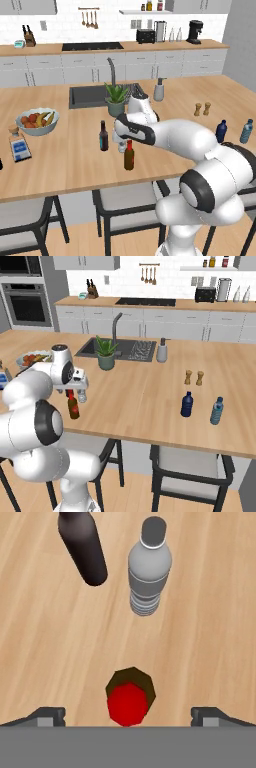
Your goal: Move the plastic bottles in the middle to the plastics group, and the glass bottles in the middle to the glass group.
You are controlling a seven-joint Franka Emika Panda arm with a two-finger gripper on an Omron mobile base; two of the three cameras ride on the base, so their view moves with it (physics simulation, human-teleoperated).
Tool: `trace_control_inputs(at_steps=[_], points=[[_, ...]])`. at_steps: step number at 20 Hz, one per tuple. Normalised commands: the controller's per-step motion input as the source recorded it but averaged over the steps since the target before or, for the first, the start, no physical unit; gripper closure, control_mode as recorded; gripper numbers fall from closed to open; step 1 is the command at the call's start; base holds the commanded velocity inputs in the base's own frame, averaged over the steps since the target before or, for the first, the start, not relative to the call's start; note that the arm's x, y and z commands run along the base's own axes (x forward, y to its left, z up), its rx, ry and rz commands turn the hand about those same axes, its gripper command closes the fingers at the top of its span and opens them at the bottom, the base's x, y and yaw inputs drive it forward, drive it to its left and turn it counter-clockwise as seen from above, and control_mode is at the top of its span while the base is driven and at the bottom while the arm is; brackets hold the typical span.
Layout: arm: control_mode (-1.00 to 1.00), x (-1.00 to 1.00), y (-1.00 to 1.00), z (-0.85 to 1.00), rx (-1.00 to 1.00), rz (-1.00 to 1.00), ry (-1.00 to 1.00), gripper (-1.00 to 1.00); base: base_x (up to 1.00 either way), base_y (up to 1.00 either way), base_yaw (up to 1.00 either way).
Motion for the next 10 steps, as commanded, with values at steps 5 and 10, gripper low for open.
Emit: trace_control_inputs(at_steps=[5,10], points=[[-1.00,0.12,0.08,-0.16,0.00,0.01,0.00,-1.00,0.00,0.00,0.00],[-1.00,0.15,0.05,-0.08,0.00,0.00,0.00,-1.00,0.00,0.00,0.00]])
